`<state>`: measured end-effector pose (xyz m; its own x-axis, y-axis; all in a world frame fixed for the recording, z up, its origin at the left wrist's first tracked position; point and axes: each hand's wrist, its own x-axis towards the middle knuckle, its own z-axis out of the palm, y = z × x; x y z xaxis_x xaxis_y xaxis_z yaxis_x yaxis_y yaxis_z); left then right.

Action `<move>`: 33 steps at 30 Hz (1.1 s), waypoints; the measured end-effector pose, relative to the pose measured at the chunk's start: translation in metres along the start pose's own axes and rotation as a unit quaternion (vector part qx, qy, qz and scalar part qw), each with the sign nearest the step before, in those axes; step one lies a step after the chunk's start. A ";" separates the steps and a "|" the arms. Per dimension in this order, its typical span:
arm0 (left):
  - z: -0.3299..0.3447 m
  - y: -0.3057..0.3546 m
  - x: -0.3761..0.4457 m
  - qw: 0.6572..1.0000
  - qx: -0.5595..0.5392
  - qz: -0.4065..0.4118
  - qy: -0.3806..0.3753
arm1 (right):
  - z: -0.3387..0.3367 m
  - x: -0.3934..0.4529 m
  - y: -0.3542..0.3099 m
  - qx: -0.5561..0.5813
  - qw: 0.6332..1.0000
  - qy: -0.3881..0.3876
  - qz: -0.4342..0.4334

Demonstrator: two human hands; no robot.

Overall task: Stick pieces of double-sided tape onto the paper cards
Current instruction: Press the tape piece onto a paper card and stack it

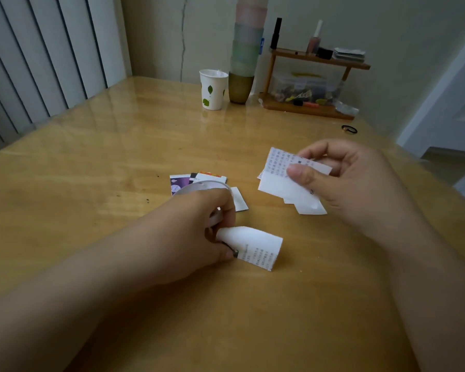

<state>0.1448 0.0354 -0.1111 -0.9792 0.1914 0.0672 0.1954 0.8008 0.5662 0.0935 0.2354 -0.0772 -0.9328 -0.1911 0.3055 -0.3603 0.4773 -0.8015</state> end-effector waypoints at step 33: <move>-0.015 -0.005 0.007 0.946 -0.244 -0.094 0.191 | 0.024 0.001 0.023 -0.057 0.994 -0.077 0.061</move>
<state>0.1363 0.0241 -0.1009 -0.9605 -0.2223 0.1675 0.0589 0.4257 0.9029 0.0847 0.2262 -0.1080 -0.9605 -0.2510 0.1204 -0.2516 0.5973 -0.7616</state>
